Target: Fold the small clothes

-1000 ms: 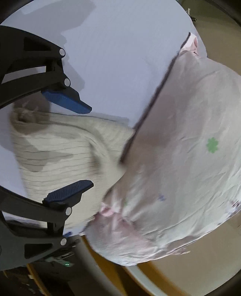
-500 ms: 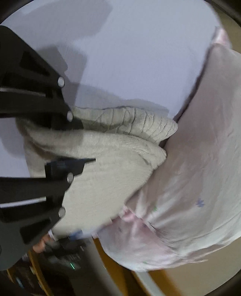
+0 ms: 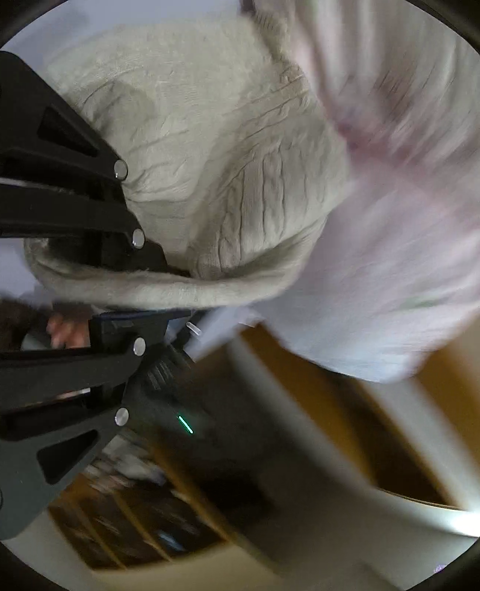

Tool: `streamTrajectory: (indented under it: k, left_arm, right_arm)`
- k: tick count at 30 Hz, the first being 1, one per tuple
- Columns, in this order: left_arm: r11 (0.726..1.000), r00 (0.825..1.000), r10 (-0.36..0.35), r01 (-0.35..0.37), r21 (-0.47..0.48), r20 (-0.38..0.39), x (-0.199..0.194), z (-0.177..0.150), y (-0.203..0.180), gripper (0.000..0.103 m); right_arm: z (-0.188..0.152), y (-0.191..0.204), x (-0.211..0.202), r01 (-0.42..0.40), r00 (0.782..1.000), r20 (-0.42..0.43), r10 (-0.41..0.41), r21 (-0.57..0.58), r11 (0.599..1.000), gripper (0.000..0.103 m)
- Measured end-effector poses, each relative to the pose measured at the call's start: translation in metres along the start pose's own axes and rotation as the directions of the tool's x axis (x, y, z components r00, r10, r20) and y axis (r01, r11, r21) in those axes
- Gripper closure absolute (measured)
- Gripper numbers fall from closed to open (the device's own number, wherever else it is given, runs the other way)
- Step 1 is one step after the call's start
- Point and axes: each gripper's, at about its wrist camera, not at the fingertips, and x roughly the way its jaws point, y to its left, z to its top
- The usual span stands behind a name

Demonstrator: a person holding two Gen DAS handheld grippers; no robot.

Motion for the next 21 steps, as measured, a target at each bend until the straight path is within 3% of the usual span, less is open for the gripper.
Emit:
streamTrajectory:
  k: [2,4,5,6,7,8,10,12,15,18,21]
  left_arm:
    - [0.998,0.995,-0.063,0.061,-0.027,-0.078,0.025,-0.003,-0.004,0.09]
    - [0.99,0.988,-0.144,0.144,-0.008,-0.051,0.013,-0.006,-0.012,0.089]
    - [0.989,0.99,-0.142,0.142,0.033,0.004,-0.008,-0.008,-0.016,0.081]
    - [0.991,0.99,-0.129,0.127,0.05,0.051,-0.025,-0.009,-0.015,0.072]
    - [0.995,0.99,-0.091,0.086,0.052,0.11,-0.046,-0.012,-0.01,0.044]
    - [1.0,0.986,-0.004,-0.001,0.03,0.166,-0.067,-0.016,0.0,0.027]
    - [0.989,0.969,0.147,-0.147,-0.016,0.2,-0.09,-0.023,0.022,0.027]
    - [0.966,0.956,0.254,-0.241,-0.097,0.148,-0.097,-0.032,0.053,0.027]
    - [0.934,0.954,0.298,-0.288,-0.211,0.017,-0.075,-0.04,0.09,0.027]
    - [0.916,0.942,0.332,-0.334,-0.221,-0.049,-0.056,-0.044,0.107,0.026]
    - [0.917,0.943,0.327,-0.332,-0.222,-0.06,-0.04,-0.042,0.107,0.025]
  right_arm:
    - [0.004,-0.01,0.0,-0.007,1.0,-0.03,0.008,0.039,0.999,0.016]
    - [0.008,-0.015,0.0,-0.011,0.999,-0.052,0.014,0.058,0.998,0.012]
    - [0.01,-0.017,0.0,-0.017,0.998,-0.061,0.021,0.07,0.997,0.008]
    - [0.011,-0.02,0.0,-0.029,0.996,-0.082,0.037,0.092,0.995,0.007]
    - [0.011,-0.021,0.002,-0.042,0.993,-0.102,0.052,0.106,0.993,0.006]
    - [0.01,-0.022,0.006,-0.056,0.988,-0.137,0.072,0.122,0.991,0.006]
    - [0.009,-0.021,0.018,-0.045,0.972,-0.223,0.074,0.132,0.99,0.005]
    - [0.007,-0.019,0.03,-0.009,0.956,-0.289,0.046,0.126,0.992,0.005]
    - [0.001,-0.014,0.056,0.065,0.919,-0.393,-0.014,0.116,0.991,0.005]
    - [-0.003,-0.002,0.066,0.09,0.905,-0.42,-0.059,0.054,0.994,0.006]
    - [-0.007,0.007,0.073,0.099,0.899,-0.427,-0.092,-0.006,0.995,0.032]
